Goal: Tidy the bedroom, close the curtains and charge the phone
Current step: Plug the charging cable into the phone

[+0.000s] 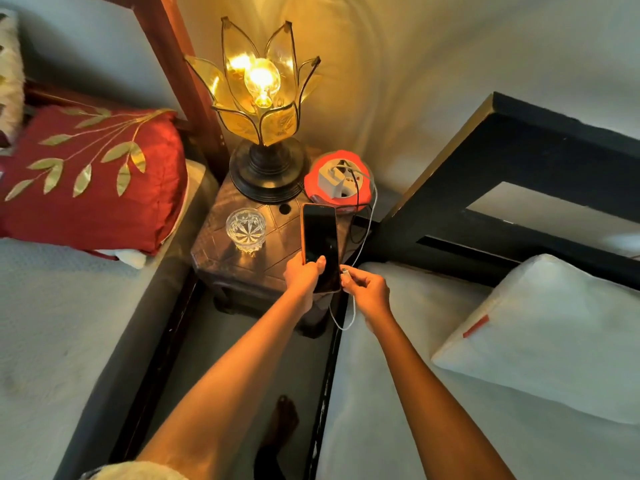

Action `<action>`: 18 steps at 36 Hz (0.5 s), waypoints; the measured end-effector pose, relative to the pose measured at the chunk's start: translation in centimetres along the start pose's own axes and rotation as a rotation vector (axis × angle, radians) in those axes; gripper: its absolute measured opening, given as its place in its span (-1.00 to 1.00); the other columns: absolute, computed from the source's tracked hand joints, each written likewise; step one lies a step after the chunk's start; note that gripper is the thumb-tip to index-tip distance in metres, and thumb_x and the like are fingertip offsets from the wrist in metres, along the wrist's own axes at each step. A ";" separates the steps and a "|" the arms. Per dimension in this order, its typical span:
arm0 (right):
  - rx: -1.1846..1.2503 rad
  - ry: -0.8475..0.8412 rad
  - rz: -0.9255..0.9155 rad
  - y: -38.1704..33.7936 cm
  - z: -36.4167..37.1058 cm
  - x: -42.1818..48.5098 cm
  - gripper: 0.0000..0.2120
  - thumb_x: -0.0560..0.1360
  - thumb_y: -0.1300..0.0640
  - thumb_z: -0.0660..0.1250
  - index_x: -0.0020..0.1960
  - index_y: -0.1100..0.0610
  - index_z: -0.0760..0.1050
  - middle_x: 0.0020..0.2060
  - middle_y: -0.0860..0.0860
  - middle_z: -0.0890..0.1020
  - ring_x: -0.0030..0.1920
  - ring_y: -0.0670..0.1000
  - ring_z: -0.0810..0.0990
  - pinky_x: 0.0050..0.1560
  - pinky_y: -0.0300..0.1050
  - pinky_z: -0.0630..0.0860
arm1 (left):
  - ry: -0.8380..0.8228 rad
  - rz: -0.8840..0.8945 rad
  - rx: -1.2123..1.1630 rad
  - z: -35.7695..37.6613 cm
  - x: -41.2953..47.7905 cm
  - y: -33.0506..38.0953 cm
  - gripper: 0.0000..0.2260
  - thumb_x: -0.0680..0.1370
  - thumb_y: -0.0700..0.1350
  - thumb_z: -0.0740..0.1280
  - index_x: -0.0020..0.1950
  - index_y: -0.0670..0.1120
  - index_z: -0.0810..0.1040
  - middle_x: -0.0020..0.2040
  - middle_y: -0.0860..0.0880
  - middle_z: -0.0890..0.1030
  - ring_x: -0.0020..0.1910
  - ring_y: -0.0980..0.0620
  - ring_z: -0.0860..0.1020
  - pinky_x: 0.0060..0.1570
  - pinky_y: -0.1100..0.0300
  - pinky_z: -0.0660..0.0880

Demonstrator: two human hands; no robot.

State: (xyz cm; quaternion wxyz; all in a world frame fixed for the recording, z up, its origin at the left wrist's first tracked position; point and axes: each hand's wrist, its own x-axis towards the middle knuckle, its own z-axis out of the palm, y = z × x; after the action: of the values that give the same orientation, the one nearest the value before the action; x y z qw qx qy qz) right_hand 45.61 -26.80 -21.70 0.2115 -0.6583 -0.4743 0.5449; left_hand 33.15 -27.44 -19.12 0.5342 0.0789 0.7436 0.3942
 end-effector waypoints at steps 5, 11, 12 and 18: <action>-0.001 -0.089 -0.145 -2.0 -1.6 -2.1 -0.71 0.52 0.23 0.31 0.24 0.21 0.53 0.14 0.04 0.62 0.11 -0.11 0.55 -0.02 -0.47 0.49 | -0.056 0.029 -0.176 -1.7 -2.4 0.4 -0.67 0.52 -0.22 0.34 0.27 -0.10 0.44 0.13 -0.05 0.56 0.09 -0.03 0.50 -0.05 0.14 0.50; -0.090 -0.113 -0.265 -5.2 -2.6 -3.8 -0.73 0.52 0.26 0.30 0.22 0.20 0.55 0.15 0.08 0.61 0.17 -0.01 0.56 0.15 -0.26 0.48 | -0.049 -0.034 -0.456 -3.6 -5.2 2.1 -0.69 0.44 -0.35 0.38 0.13 -0.15 0.44 0.10 -0.12 0.57 0.03 -0.08 0.54 -0.01 0.00 0.53; -0.094 -0.097 -0.283 -5.8 -2.6 -4.0 -0.73 0.52 0.26 0.31 0.21 0.20 0.56 0.13 0.08 0.61 0.16 0.00 0.56 0.14 -0.26 0.49 | -0.052 -0.041 -0.518 -3.8 -5.5 2.5 -0.69 0.44 -0.38 0.37 0.13 -0.17 0.43 0.08 -0.14 0.57 0.00 -0.09 0.55 -0.06 0.00 0.54; -0.021 -0.056 -0.348 -8.7 -2.9 -6.1 -0.76 0.50 0.30 0.33 0.16 0.20 0.59 0.09 0.09 0.63 0.12 0.04 0.59 0.13 -0.12 0.56 | -0.033 -0.060 -0.753 -5.8 -6.5 5.2 -0.55 0.43 -0.41 0.34 0.31 -0.28 0.37 0.12 -0.21 0.56 -0.13 -0.09 0.58 -0.34 0.06 0.53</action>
State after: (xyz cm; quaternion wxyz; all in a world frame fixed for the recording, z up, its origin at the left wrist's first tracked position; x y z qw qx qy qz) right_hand 45.09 -27.30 -10.69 0.2826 -0.5531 -0.5923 0.5132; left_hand 29.28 -30.39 -10.20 0.5489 -0.1386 0.5399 0.6230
